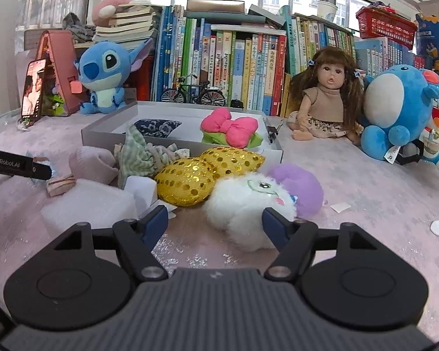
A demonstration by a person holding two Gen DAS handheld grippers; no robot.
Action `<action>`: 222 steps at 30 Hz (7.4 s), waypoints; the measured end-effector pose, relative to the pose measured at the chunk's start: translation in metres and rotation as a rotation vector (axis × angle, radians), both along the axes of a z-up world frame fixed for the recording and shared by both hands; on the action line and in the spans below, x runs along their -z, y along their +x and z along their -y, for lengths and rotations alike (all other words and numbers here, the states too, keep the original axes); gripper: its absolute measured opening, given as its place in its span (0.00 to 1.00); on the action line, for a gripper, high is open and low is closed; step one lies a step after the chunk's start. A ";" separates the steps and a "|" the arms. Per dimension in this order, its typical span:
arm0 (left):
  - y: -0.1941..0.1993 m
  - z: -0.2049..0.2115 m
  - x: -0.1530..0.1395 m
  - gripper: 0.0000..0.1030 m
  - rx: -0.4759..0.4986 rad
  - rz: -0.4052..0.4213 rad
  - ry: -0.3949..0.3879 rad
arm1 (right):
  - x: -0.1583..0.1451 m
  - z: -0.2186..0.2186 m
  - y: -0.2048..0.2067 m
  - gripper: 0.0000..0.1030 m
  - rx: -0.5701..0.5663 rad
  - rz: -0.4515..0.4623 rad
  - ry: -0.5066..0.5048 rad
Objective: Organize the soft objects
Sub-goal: 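Move the left tool back to the light-blue wrapped packet on the table, then grasp the light-blue wrapped packet with the left tool and lift it, then carry packet over tray with left tool while right tool grasps white fluffy plush, then release packet into tray with left tool while right tool releases white plush there, then move left tool back to pile while right tool moves to purple fluffy heart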
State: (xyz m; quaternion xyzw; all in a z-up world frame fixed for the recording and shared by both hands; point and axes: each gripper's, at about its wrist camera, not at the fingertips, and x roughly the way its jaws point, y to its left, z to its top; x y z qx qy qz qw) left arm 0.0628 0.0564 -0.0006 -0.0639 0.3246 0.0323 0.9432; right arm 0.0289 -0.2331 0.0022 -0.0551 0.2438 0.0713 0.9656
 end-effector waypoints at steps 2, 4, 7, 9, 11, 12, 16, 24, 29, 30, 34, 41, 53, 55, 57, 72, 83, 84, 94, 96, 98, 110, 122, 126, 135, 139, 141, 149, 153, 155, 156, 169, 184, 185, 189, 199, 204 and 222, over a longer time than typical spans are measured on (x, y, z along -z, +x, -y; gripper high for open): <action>0.000 0.000 -0.001 0.82 -0.003 0.003 -0.003 | -0.001 0.001 0.001 0.78 0.013 0.005 0.004; 0.000 -0.001 -0.001 0.82 -0.012 0.009 -0.006 | -0.003 0.004 0.003 0.79 0.028 0.015 0.005; 0.001 -0.001 -0.002 0.82 -0.017 0.013 0.006 | -0.005 0.006 0.006 0.80 0.064 0.029 -0.007; 0.003 -0.001 -0.001 0.82 -0.016 0.008 0.024 | -0.005 0.009 0.010 0.81 0.081 0.023 -0.013; 0.004 0.000 0.000 0.83 -0.012 -0.001 0.035 | -0.004 0.011 0.013 0.83 0.094 0.014 -0.013; 0.006 0.000 0.000 0.83 -0.011 -0.006 0.038 | -0.004 0.012 0.015 0.83 0.099 0.008 -0.011; 0.011 0.000 -0.001 0.84 -0.025 -0.012 0.023 | -0.001 0.012 0.019 0.84 0.103 -0.007 -0.013; 0.024 0.006 -0.004 0.89 -0.085 0.011 0.095 | 0.002 0.007 0.026 0.88 0.098 -0.018 -0.032; 0.026 0.018 0.002 0.94 -0.041 0.002 0.211 | 0.005 0.008 0.029 0.89 0.103 -0.034 -0.031; 0.026 0.020 0.005 0.95 -0.014 -0.015 0.222 | 0.006 0.009 0.029 0.89 0.103 -0.038 -0.029; 0.019 0.024 0.010 0.95 0.036 0.005 0.221 | 0.007 0.010 0.030 0.90 0.102 -0.046 -0.021; 0.015 0.022 0.009 0.78 0.097 0.006 0.169 | 0.008 0.011 0.032 0.89 0.105 -0.053 -0.013; -0.011 0.046 -0.003 0.75 0.187 0.079 0.291 | 0.006 0.014 0.026 0.50 0.120 -0.031 0.013; -0.013 0.046 -0.008 0.75 0.186 0.089 0.277 | 0.004 0.014 0.022 0.46 0.128 -0.007 0.004; -0.014 0.044 -0.013 0.75 0.183 0.100 0.261 | 0.000 0.014 0.020 0.46 0.143 0.013 -0.010; -0.016 0.048 -0.025 0.75 0.178 0.113 0.219 | 0.010 0.004 0.031 0.78 0.105 -0.029 -0.082; -0.012 0.046 -0.030 0.75 0.168 0.119 0.164 | 0.007 0.006 0.030 0.46 0.110 -0.025 -0.038; -0.012 0.047 -0.030 0.75 0.167 0.121 0.164 | 0.005 0.007 0.028 0.46 0.119 -0.018 -0.030; -0.008 0.051 -0.037 0.75 0.174 0.138 0.162 | -0.007 0.018 0.020 0.43 0.147 0.008 0.019; -0.007 0.052 -0.038 0.75 0.175 0.141 0.161 | -0.011 0.018 0.019 0.43 0.148 0.022 0.023; -0.005 0.053 -0.040 0.75 0.176 0.147 0.160 | -0.016 0.018 0.017 0.43 0.147 0.037 0.027; 0.025 0.052 -0.053 0.75 0.156 0.146 0.089 | -0.044 0.023 0.022 0.42 0.149 0.111 0.077; 0.082 0.056 -0.065 0.75 0.150 0.123 0.001 | -0.074 0.029 0.062 0.42 0.147 0.148 0.165; 0.102 0.059 -0.066 0.75 0.171 0.105 -0.049 | -0.080 0.033 0.084 0.42 0.154 0.133 0.219; 0.157 0.070 -0.061 0.75 0.176 0.015 -0.144 | -0.088 0.035 0.139 0.42 0.147 0.087 0.308; 0.183 0.078 -0.061 0.75 0.178 -0.009 -0.148 | -0.082 0.028 0.165 0.42 0.145 0.039 0.305; 0.194 0.085 -0.061 0.75 0.189 -0.005 -0.139 | -0.077 0.026 0.178 0.42 0.143 0.016 0.316; 0.221 0.105 -0.039 0.75 0.186 -0.058 -0.071 | -0.052 0.031 0.211 0.42 0.159 -0.085 0.386; 0.222 0.109 -0.030 0.75 0.186 -0.066 -0.053 | -0.041 0.031 0.219 0.42 0.158 -0.114 0.388; 0.224 0.109 -0.028 0.75 0.184 -0.069 -0.045 | -0.037 0.028 0.221 0.42 0.155 -0.124 0.378; 0.224 0.109 -0.026 0.75 0.181 -0.072 -0.044 | -0.035 0.027 0.221 0.42 0.152 -0.129 0.372; 0.229 0.108 -0.017 0.75 0.168 -0.091 -0.043 | -0.018 0.022 0.226 0.43 0.155 -0.176 0.333; 0.207 0.103 -0.034 0.83 0.186 -0.065 -0.062 | -0.026 0.028 0.215 0.62 0.132 -0.159 0.350; 0.204 0.101 -0.036 0.83 0.184 -0.062 -0.065 | -0.028 0.029 0.213 0.63 0.130 -0.151 0.352; 0.190 0.096 -0.046 0.85 0.193 -0.027 -0.060 | -0.039 0.031 0.200 0.69 0.109 -0.116 0.338; 0.144 0.091 -0.069 0.86 0.241 0.031 -0.080 | -0.059 0.030 0.160 0.78 0.047 -0.027 0.245; 0.121 0.091 -0.072 0.87 0.264 0.053 -0.074 | -0.065 0.030 0.139 0.82 0.026 0.006 0.220; 0.061 0.086 -0.058 0.88 0.285 0.077 -0.046 | -0.053 0.034 0.088 0.89 -0.016 0.044 0.120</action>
